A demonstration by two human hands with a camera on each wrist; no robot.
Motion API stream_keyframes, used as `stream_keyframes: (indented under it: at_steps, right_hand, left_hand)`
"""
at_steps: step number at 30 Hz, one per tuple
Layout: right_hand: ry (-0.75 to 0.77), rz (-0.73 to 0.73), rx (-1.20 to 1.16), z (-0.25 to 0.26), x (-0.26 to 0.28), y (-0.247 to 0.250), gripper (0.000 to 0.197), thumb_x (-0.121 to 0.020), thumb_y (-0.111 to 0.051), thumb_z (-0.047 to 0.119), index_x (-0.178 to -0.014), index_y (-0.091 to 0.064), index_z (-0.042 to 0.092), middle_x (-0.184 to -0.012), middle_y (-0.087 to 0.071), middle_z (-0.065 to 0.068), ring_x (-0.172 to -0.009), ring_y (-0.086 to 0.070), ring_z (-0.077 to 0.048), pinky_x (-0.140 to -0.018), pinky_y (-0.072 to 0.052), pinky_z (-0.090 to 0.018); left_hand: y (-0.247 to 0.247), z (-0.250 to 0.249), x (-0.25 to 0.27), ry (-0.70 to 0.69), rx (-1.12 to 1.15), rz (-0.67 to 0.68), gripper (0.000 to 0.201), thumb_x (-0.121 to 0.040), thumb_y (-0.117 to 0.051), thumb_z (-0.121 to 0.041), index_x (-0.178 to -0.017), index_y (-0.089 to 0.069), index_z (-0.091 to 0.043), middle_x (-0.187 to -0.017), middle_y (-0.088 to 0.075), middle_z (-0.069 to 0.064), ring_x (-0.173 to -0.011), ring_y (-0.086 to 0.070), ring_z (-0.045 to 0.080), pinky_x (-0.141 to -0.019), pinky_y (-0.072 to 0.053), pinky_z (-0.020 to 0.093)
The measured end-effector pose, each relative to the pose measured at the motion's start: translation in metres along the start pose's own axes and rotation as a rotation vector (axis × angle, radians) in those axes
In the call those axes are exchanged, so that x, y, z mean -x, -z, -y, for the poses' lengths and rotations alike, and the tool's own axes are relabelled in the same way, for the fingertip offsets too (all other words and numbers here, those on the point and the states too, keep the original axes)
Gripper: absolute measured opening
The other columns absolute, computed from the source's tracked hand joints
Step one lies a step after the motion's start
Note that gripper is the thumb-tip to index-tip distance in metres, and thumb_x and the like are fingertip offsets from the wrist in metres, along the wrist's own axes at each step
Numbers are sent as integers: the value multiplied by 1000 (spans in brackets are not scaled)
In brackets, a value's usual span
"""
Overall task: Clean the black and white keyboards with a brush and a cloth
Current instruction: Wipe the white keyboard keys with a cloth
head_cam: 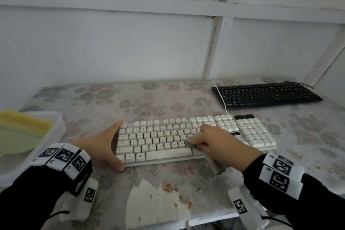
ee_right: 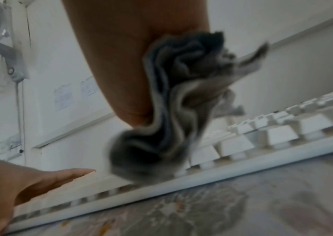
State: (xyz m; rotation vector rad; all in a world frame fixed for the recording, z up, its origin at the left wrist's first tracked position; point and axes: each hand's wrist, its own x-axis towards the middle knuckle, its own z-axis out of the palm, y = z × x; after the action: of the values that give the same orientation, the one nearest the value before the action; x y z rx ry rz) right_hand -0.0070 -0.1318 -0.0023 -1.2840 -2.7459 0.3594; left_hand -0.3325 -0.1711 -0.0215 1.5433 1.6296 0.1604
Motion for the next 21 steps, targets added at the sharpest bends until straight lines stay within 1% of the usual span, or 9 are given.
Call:
stream_keyframes:
  at_steps: [2,5,7,10,13,14,16,19,21]
  right_hand:
    - [-30,-13,-9,-12,7,2,25,-97,-48,40,-111,-69,38,-77,-35,10,-74,-46,-13,-57,-29,-12]
    - [-78,-27,-2,-27,15,6,25,-96,-49,42,-112,-67,40,-76,-36,12,-67,-41,-3,-57,-30,-11]
    - [-127,-30,30,-41,23,11,26,-94,-49,45,-111,-68,39,-76,-36,13,-65,-38,1,-56,-29,-12]
    - [-215,8,110,-64,38,22,24,-95,-51,38,-111,-69,39,-76,-35,13,-66,-38,2,-58,-30,-12]
    - [-257,-2,87,-72,44,29,27,-96,-52,28,-118,-65,37,-78,-37,12,-74,-42,-5,-61,-31,-14]
    - [-247,-27,71,-69,43,30,28,-96,-52,27,-119,-64,37,-78,-38,11,-74,-42,-7,-61,-31,-14]
    - [-202,-63,30,-56,35,30,28,-95,-52,31,-120,-63,38,-79,-40,11,-75,-44,-7,-61,-30,-14]
    - [-80,-43,-30,-23,18,21,28,-94,-52,40,-120,-62,41,-81,-40,12,-78,-45,-8,-62,-29,-13]
    - [-10,-4,-57,-1,5,11,28,-95,-52,36,-121,-63,38,-81,-39,9,-82,-48,-12,-67,-33,-20]
  left_hand:
    - [0,0,1,4,-10,-1,174,-13,-87,-63,-150,15,-28,-153,-20,-10,-134,-28,9,-113,-27,29]
    - [0,-1,1,5,-15,-2,174,-12,-87,-64,-150,15,-28,-153,-20,-10,-133,-28,8,-112,-26,28]
    - [0,-1,0,7,-16,-2,174,-13,-87,-63,-149,14,-28,-153,-20,-9,-133,-28,9,-112,-27,28]
    - [0,-1,0,16,-29,-6,174,-12,-86,-64,-149,14,-29,-154,-19,-9,-135,-28,10,-113,-26,29]
    - [-1,-2,0,14,-30,-4,173,-13,-86,-62,-150,14,-27,-153,-20,-9,-130,-29,7,-109,-27,26]
    - [-1,-3,1,13,-30,-5,171,-15,-86,-60,-150,14,-27,-153,-21,-8,-128,-29,6,-108,-28,25]
    - [-2,-3,1,15,-27,-9,170,-17,-87,-57,-150,14,-27,-153,-21,-8,-127,-30,6,-107,-28,24]
    - [-2,-4,1,10,-23,-14,171,-16,-87,-57,-150,13,-25,-150,-24,-9,-125,-31,6,-105,-28,22]
    - [-1,-5,2,12,-12,-12,170,-16,-88,-55,-150,12,-24,-148,-25,-10,-124,-31,5,-103,-28,21]
